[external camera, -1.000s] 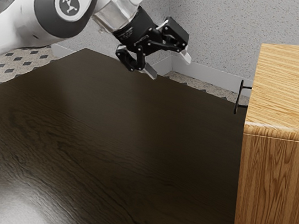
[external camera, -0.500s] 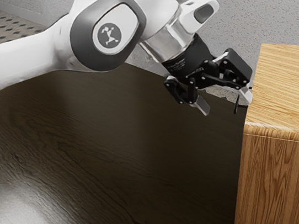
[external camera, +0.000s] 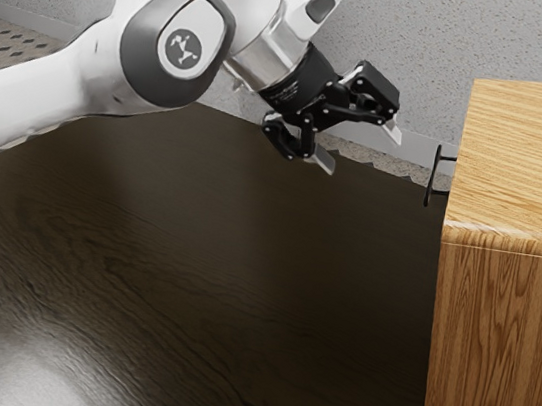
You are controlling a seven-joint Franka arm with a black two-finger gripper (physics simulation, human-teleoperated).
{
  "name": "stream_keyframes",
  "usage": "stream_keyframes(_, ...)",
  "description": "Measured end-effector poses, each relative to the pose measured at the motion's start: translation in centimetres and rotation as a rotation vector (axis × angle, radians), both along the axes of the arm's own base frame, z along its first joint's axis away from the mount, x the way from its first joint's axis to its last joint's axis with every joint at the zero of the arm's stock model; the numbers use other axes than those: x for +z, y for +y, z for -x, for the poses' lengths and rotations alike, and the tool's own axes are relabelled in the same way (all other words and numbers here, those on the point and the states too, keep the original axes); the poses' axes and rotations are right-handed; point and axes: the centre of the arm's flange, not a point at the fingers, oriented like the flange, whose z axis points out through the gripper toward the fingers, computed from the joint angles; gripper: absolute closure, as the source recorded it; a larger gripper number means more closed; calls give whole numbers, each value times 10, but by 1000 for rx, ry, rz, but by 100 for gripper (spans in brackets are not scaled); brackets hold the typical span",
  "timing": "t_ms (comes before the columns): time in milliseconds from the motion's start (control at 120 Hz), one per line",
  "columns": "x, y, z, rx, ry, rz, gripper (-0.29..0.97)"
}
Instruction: Pull the drawer handle with one arm to open the drawer
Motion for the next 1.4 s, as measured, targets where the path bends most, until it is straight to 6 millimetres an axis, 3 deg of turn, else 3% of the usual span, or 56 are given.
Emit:
stream_keyframes(100, -4, -39, 0, -57, -1, 2, 0)
stream_keyframes(158, -7, -48, -1, -70, 3, 2, 0)
stream_keyframes(325, -10, -27, -7, -32, 11, 4, 0)
stream_keyframes(533, -14, -32, -16, -37, 15, 5, 0)
stream_keyframes(933, -43, -32, -37, -28, 55, 5, 0)
stream_keyframes(1092, -49, -20, -43, -8, 64, 7, 0)
stream_keyframes(1208, -47, -10, -42, 12, 64, 35, 0)
stream_keyframes(1400, -48, 4, -22, 45, 69, 64, 0)
